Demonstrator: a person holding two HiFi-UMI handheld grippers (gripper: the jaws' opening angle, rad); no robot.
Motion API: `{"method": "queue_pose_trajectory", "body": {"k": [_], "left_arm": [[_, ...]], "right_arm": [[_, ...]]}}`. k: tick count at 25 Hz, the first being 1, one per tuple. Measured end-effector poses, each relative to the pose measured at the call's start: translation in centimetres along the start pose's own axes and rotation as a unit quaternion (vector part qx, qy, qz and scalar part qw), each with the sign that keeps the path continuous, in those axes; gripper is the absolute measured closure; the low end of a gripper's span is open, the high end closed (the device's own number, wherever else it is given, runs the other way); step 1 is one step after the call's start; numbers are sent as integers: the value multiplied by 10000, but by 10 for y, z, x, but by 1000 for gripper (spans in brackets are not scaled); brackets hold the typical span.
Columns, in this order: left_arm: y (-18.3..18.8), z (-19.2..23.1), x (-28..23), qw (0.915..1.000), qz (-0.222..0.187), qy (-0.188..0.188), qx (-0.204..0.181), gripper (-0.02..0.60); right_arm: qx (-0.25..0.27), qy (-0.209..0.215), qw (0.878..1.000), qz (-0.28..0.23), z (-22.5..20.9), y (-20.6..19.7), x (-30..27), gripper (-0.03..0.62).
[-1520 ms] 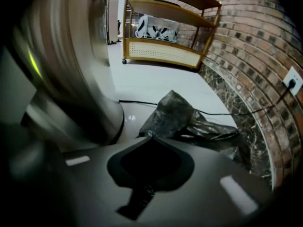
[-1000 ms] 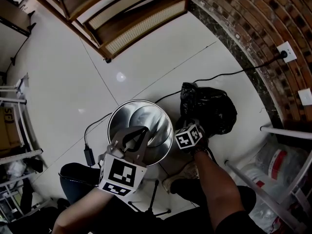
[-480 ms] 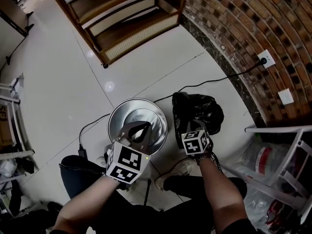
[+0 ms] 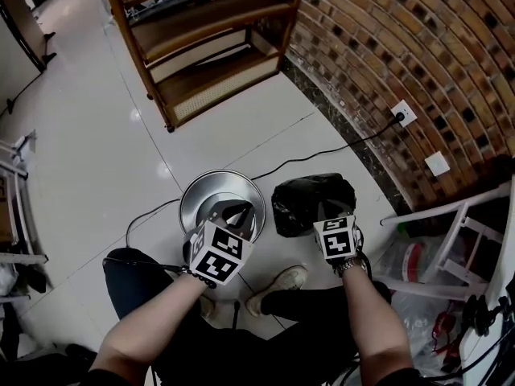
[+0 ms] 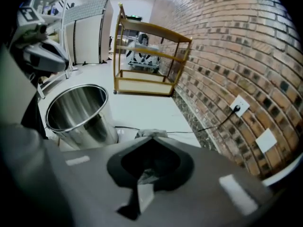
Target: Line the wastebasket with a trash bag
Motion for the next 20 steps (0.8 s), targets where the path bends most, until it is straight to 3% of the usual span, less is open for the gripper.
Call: {"method": "queue_pose_trajectory", "body": {"k": [4,13,20], "left_arm": [[1,-8,11,10000,-15,-13,-5,578],[0,-21,12,9999,21,-142,-53,557],[-11,-23,10,9988,250,-314,291,473]], "right_arm": [[-219,-17,9997,-93,-4,13,40,591],[-186,3,9982,-573,-11,58,108,591],[111,-44,9944,-1053,-5,116,165,592]]}}
Point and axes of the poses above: the fingertips, and each gripper's own axes: x backward along the fingers, z to its left, y out of its top, the point moved 3 cm from there along x, backward along the fingers, and after that the axes turned 7 degrees about y, right-handed, at the moved point
